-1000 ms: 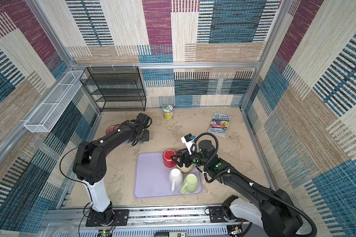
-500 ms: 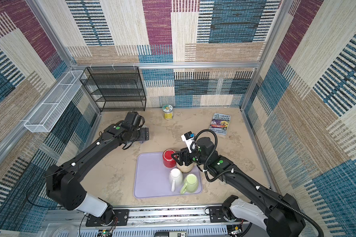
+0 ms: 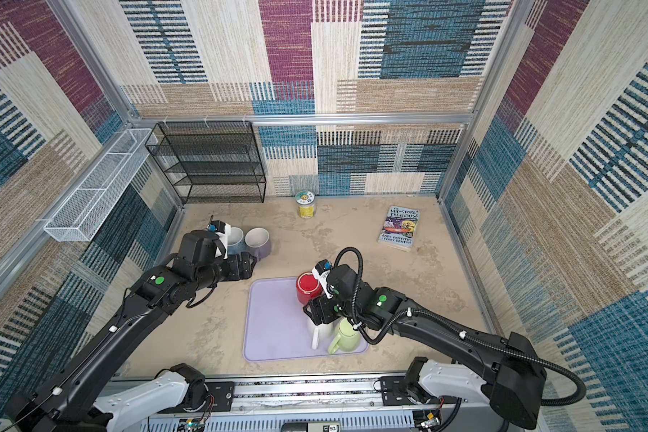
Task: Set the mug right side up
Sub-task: 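Open and raise the left gripper while the right gripper reaches toward the white mug, then close the right gripper on the upside-down white mug's base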
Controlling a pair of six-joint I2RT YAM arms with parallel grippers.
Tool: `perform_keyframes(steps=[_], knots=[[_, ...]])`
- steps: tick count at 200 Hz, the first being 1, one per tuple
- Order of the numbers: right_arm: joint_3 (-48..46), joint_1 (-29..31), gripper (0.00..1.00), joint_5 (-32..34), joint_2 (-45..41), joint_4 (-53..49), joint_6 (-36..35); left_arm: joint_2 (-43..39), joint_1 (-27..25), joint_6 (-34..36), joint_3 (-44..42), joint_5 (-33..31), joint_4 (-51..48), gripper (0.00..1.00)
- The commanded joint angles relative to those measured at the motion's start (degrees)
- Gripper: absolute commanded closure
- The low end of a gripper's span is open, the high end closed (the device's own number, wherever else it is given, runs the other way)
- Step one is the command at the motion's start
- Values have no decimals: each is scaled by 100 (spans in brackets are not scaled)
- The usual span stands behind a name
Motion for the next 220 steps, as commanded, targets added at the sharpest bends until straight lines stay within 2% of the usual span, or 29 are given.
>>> perform_keyframes(steps=[1, 110, 220], knots=[[77, 133, 20, 617, -1, -472, 457, -294, 0, 173, -212, 165, -66, 14], [33, 823, 21, 1097, 563, -689, 1187, -844, 1, 351, -620, 175, -97, 15], [347, 998, 29, 1081, 1311, -498, 1037, -978, 5, 413, -707, 228, -38, 15]])
